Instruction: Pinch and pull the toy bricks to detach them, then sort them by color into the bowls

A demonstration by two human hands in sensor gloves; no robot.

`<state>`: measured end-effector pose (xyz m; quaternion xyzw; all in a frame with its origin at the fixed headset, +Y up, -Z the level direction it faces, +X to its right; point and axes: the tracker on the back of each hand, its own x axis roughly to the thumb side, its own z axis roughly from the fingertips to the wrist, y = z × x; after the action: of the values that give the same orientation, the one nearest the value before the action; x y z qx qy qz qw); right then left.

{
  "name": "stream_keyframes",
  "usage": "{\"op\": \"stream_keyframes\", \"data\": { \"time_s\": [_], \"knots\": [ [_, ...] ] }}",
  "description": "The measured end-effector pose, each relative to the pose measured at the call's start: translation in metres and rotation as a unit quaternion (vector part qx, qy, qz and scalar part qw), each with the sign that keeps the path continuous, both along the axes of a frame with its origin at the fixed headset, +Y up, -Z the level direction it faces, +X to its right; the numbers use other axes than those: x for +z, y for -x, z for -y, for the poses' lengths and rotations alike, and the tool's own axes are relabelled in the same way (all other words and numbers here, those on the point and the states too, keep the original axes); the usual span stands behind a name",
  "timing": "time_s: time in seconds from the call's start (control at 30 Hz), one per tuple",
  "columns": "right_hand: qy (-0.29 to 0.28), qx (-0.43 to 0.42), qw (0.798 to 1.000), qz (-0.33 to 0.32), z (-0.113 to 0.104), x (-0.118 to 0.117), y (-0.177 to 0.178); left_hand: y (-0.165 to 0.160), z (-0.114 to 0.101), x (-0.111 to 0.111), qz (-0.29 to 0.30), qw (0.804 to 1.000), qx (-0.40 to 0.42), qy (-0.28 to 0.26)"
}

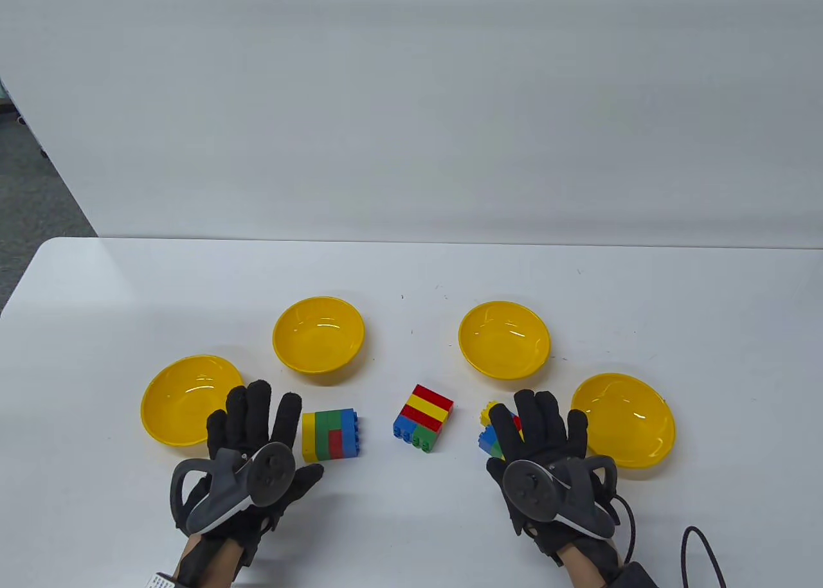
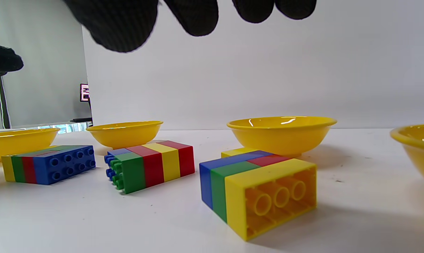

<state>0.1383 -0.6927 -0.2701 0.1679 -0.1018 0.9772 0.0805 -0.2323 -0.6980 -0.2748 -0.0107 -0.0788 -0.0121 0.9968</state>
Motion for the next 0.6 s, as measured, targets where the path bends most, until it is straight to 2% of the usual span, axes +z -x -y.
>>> {"op": "stream_keyframes", "data": {
  "time_s": [0.23,0.37,0.47,0.6],
  "knots": [
    [-0.022,-0.033,0.999,0.008,-0.003,-0.005,-0.008,0.0,0.001,-0.001,0.001,1.0,0.005,-0.002],
    [-0.037,-0.079,0.996,0.013,-0.007,-0.01,-0.014,-0.002,0.0,-0.001,0.005,1.0,0.005,-0.002],
    [-0.006,-0.067,0.998,0.015,0.002,-0.019,-0.013,-0.004,0.001,-0.001,0.009,1.0,0.007,0.002],
    [0.069,-0.004,0.997,0.044,0.027,-0.037,-0.006,-0.005,0.001,0.0,0.011,1.0,0.009,0.002]
  ]
}}
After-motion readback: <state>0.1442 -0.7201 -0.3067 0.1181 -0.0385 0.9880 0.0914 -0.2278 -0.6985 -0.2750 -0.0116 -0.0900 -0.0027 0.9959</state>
